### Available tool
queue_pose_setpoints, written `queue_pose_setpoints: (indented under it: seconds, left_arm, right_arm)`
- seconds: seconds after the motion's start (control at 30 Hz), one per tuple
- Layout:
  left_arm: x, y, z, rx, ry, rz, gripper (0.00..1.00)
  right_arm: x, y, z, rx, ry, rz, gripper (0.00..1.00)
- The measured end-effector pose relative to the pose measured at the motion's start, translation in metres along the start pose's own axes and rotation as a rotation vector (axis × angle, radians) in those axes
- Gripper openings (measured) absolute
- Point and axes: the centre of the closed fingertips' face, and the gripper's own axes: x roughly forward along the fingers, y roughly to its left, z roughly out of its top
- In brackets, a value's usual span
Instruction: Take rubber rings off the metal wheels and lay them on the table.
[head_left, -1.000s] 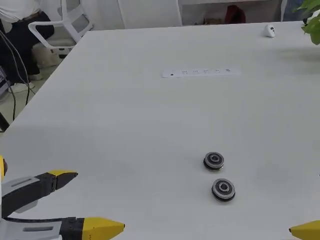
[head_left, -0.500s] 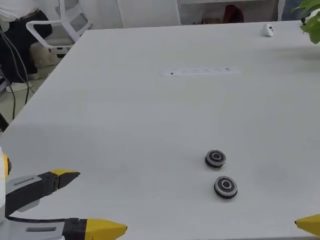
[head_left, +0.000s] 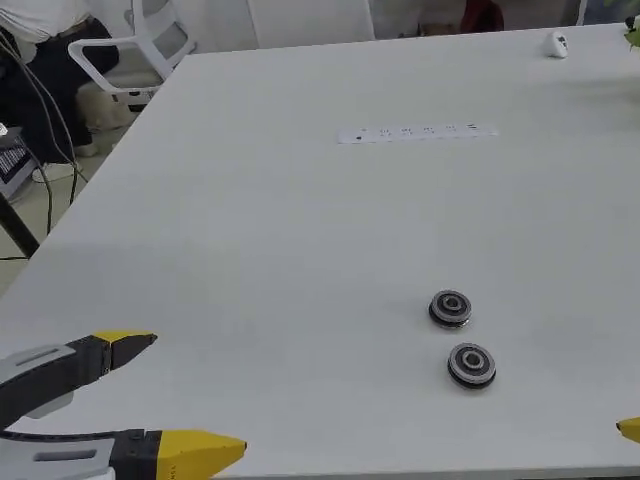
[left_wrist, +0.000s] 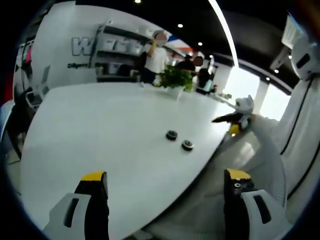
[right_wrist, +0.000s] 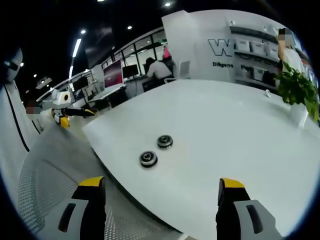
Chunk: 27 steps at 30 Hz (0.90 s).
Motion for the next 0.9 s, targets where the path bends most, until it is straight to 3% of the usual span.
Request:
queue_pose_setpoints:
  seconds: [0.17,0.23,0.37,0.53,0.67,0.8,0.9]
  left_arm:
    - [0.002,0.001,0.006,-0.002,-0.002,0.037,0.98]
    - [0.002,-0.003,0.011,0.005,-0.013,0.029,0.98]
    - [0.01,-0.005,0.022,0.029,-0.033,0.039,0.97]
    - [0.02,-0.017,0.034,0.067,-0.051,0.032,0.94]
    - [0.028,-0.026,0.037,0.097,-0.015,0.025,0.92]
    - [0.033,-0.03,0.044,0.136,-0.018,0.044,0.91]
    - [0.037,-0.037,0.053,0.155,-0.042,0.042,0.92]
  right_arm:
    - [0.003,-0.007,-0.006,-0.003,0.021,0.026,0.91]
    - [0.002,-0.011,-0.005,-0.001,0.026,0.028,0.91]
    - [-0.004,-0.017,0.001,-0.002,-0.01,0.043,0.9]
    - [-0.006,-0.027,-0.003,-0.002,-0.011,0.048,0.89]
    - [-0.005,-0.027,-0.008,0.013,-0.015,0.098,0.85]
    - [-0.001,-0.03,-0.006,0.016,-0.033,0.116,0.86]
    - [0.004,-0.028,-0.006,0.023,-0.047,0.161,0.83]
